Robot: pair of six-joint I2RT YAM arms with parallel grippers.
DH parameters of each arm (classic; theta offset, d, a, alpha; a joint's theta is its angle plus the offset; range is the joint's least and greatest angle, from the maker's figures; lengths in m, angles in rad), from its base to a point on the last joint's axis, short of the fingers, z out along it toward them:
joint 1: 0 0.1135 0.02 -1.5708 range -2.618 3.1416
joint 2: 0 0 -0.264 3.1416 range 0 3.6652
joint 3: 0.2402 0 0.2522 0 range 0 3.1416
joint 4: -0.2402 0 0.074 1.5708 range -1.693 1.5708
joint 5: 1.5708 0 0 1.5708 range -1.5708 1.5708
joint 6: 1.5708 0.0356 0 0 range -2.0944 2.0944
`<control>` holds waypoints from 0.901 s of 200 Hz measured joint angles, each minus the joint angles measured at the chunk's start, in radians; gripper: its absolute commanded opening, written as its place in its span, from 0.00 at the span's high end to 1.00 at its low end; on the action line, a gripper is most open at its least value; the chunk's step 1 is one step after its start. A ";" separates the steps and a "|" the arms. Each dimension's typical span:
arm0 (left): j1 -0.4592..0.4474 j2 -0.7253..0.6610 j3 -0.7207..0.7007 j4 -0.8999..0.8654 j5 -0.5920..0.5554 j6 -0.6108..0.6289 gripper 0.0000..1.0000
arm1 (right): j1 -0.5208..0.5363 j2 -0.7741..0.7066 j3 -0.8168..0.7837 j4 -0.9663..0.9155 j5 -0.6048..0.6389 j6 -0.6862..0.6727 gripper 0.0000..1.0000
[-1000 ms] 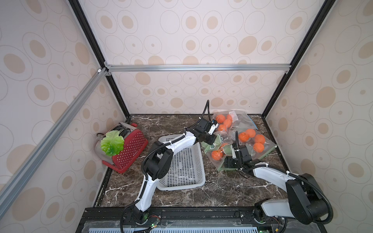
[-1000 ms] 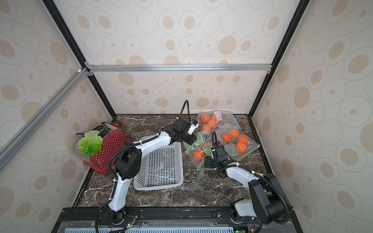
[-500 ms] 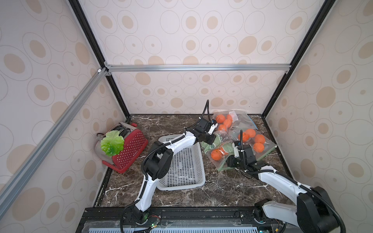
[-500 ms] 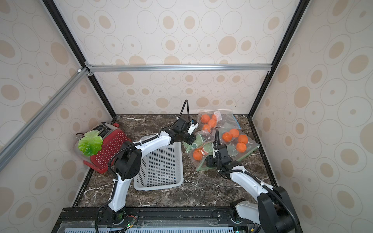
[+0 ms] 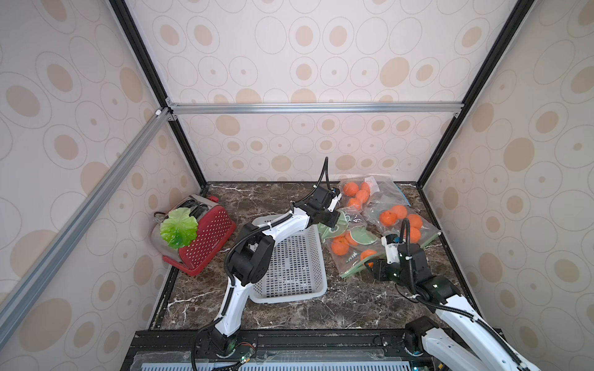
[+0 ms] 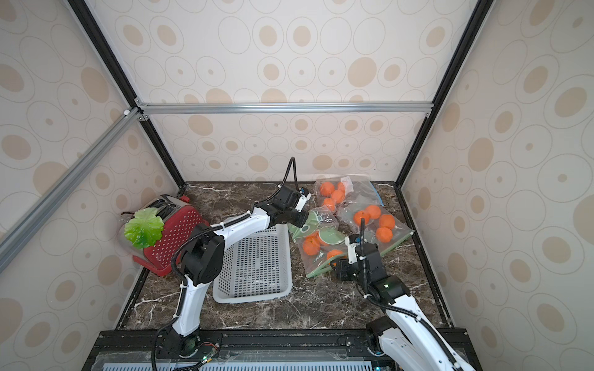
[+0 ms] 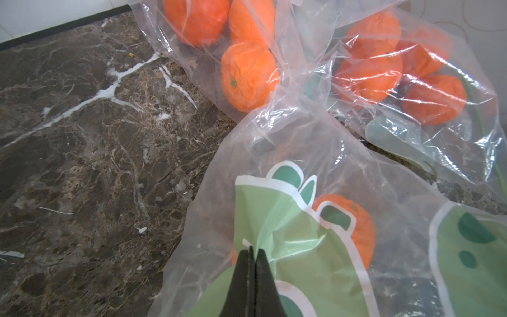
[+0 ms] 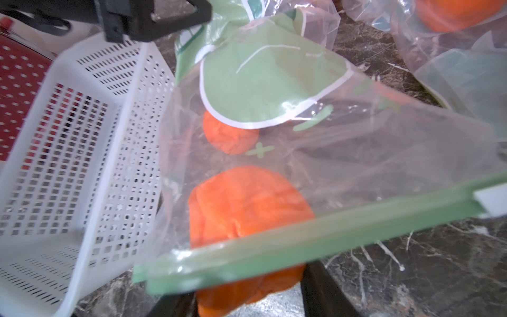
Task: Open the zip-top bag and take out the orange
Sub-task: Pick up the orange from the zipper food storage bag, then place the orange in the basket.
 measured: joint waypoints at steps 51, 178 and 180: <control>0.000 0.000 0.000 0.002 0.005 -0.004 1.00 | 0.000 -0.161 0.072 -0.166 -0.083 0.032 0.46; 0.006 0.000 -0.007 0.052 0.059 -0.043 1.00 | 0.417 0.475 0.199 0.428 -0.287 0.014 0.47; 0.006 0.000 -0.008 0.054 0.060 -0.043 1.00 | 0.420 0.488 0.205 0.439 -0.285 0.013 0.47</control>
